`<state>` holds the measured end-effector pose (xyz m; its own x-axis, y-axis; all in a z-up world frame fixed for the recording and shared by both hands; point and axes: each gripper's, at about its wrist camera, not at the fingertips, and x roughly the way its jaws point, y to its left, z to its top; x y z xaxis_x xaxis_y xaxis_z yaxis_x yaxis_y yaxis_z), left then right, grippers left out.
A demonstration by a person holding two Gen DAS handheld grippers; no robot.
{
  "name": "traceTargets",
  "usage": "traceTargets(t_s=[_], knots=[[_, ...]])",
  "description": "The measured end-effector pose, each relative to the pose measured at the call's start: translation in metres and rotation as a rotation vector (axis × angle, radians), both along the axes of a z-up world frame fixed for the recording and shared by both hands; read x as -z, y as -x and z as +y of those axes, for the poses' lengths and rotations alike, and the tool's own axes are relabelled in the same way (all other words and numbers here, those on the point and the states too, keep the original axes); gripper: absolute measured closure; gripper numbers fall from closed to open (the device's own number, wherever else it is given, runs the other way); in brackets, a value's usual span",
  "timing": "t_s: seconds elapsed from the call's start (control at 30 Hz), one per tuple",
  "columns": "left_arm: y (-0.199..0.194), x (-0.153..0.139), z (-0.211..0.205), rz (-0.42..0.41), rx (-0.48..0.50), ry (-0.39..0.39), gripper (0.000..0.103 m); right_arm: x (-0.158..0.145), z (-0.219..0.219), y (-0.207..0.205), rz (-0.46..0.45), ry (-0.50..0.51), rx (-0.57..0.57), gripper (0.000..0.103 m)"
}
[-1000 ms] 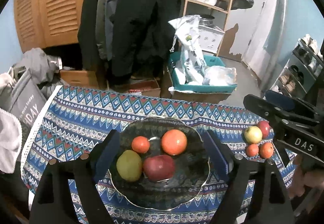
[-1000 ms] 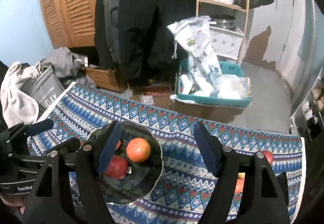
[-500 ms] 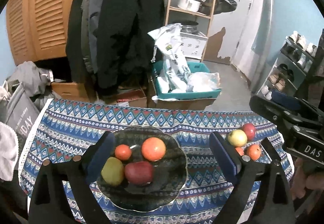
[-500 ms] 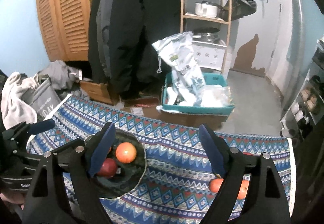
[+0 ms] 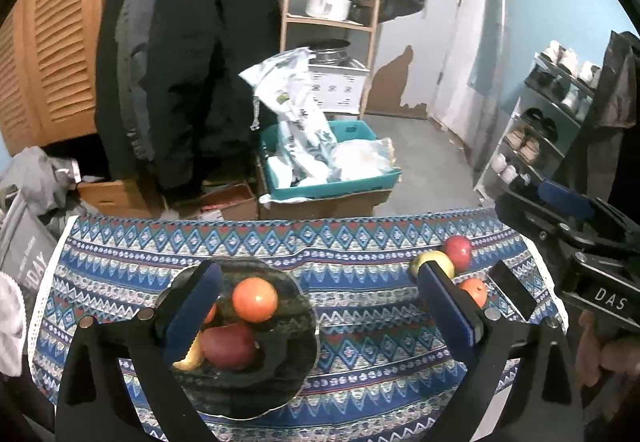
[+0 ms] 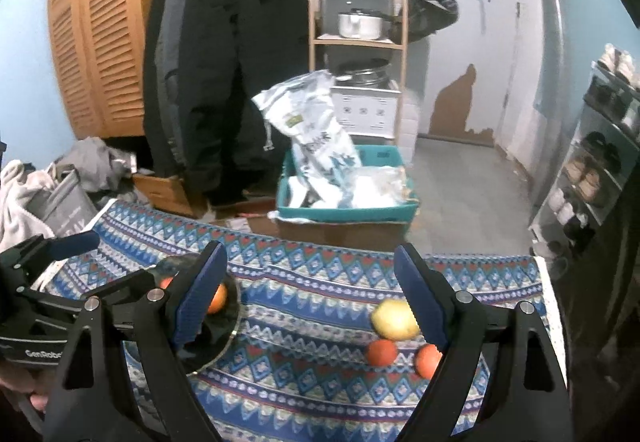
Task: Organize fruits
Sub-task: 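Withdraw both tools from the bowl toward the remaining fruit, then move the right tool to an orange while the left tool approaches a small orange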
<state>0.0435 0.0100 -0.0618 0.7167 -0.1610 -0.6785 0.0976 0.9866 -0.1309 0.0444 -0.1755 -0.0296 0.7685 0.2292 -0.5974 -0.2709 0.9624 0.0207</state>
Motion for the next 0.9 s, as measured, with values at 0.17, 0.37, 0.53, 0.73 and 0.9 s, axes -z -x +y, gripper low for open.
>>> traceTargets(t_s=[0.17, 0.37, 0.53, 0.73, 0.9], knots=[[-0.002, -0.002, -0.021, 0.003, 0.033, -0.007, 0.003, 0.000, -0.024, 0.003, -0.002, -0.010, 0.042, 0.017], [-0.004, -0.002, -0.040, 0.005, 0.056, -0.022, 0.003, 0.003, -0.050, 0.005, 0.003, -0.009, 0.087, 0.017], [-0.008, -0.001, -0.051, 0.011, 0.069, -0.025, 0.003, 0.008, -0.069, 0.004, 0.014, -0.008, 0.126, 0.017], [-0.015, 0.004, -0.069, 0.026, 0.089, -0.037, 0.003, 0.013, -0.087, 0.003, 0.024, -0.004, 0.158, 0.017], [-0.020, 0.012, -0.081, 0.043, 0.105, -0.057, 0.003, 0.021, -0.102, 0.002, 0.042, 0.000, 0.185, 0.017]])
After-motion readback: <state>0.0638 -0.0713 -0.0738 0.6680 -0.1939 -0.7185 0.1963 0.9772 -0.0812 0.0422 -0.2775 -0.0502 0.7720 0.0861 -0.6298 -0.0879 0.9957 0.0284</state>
